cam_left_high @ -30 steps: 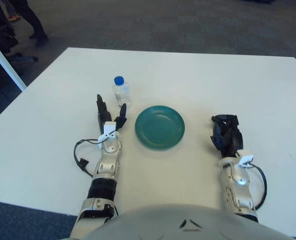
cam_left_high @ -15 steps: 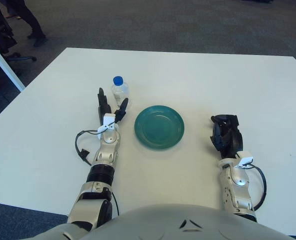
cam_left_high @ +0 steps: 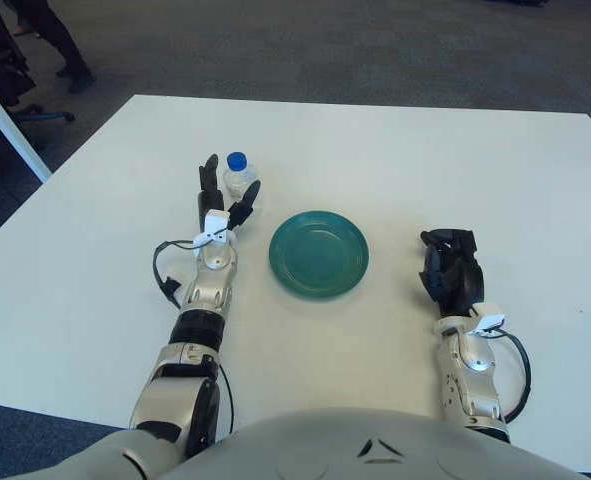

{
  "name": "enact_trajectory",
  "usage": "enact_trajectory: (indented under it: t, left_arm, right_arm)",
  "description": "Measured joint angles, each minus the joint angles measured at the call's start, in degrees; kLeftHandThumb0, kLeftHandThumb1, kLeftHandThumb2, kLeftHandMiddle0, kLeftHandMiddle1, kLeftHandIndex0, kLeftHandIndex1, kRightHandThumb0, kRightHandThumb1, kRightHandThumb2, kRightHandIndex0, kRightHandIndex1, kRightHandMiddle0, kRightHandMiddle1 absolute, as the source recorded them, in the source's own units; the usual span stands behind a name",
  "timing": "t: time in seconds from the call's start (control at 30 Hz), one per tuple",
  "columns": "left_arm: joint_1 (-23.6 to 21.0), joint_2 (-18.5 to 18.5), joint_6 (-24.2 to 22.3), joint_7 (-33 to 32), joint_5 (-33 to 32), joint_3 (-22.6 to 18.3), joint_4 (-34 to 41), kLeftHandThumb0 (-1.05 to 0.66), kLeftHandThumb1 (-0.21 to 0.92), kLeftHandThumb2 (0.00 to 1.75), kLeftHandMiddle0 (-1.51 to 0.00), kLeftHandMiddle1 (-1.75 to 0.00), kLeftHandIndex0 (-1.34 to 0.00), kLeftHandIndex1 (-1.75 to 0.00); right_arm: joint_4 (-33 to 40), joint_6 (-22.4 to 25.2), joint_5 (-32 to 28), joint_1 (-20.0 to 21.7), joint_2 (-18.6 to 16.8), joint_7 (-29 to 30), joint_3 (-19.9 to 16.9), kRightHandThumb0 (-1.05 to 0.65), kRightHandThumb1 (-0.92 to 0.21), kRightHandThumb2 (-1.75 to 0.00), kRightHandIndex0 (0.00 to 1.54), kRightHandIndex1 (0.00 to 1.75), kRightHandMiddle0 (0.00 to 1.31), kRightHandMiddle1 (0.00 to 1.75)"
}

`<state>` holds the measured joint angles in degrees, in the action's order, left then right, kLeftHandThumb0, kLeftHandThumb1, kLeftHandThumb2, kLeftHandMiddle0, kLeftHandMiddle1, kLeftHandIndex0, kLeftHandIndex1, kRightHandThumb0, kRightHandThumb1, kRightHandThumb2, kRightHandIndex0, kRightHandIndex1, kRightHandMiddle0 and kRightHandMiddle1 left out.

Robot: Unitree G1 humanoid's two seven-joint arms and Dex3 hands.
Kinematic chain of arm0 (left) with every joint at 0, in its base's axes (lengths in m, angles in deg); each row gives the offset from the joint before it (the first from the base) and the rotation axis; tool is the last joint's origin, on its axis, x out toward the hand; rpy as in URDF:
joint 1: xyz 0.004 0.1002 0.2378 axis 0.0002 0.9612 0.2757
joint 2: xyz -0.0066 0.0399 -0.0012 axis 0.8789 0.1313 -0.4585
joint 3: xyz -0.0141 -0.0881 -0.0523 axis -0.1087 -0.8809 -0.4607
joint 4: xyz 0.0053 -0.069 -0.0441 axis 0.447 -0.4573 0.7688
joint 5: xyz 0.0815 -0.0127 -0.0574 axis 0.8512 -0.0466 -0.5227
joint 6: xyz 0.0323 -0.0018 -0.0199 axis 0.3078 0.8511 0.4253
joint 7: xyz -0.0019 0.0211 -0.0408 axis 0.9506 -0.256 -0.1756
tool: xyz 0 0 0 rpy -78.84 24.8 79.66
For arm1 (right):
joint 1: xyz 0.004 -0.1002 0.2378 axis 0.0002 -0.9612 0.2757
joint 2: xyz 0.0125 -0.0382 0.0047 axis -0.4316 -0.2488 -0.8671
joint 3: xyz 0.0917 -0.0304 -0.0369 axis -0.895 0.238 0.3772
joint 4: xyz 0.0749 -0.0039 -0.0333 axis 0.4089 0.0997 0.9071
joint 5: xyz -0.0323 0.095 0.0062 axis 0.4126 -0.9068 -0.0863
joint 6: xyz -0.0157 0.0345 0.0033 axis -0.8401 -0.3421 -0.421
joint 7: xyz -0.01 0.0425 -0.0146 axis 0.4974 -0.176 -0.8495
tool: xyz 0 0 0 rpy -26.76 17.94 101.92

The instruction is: Put the bottle into the plate.

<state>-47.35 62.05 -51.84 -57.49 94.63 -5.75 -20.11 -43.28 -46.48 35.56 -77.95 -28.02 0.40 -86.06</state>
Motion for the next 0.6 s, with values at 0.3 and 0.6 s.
enact_trajectory:
  t: [0.3, 0.6]
  left_arm:
    - [-1.2, 0.2, -0.4, 0.9, 0.4, 0.9, -0.9, -1.0, 0.92, 0.15, -0.25, -0.03, 0.0, -0.64]
    - [-3.1, 1.1, -1.3, 1.3, 0.7, 2.0, -2.4, -1.01, 0.92, 0.13, -0.28, -0.03, 0.0, -0.65]
  right_arm:
    - [-0.2, -0.4, 0.0, 0.0, -0.3, 0.0, 0.1, -0.35, -0.92, -0.53, 0.51, 0.92, 0.19, 1.75]
    - [-0.7, -1.0, 0.1, 0.1, -0.3, 0.0, 0.2, -0.35, -0.92, -0.53, 0.52, 0.93, 0.19, 1.75]
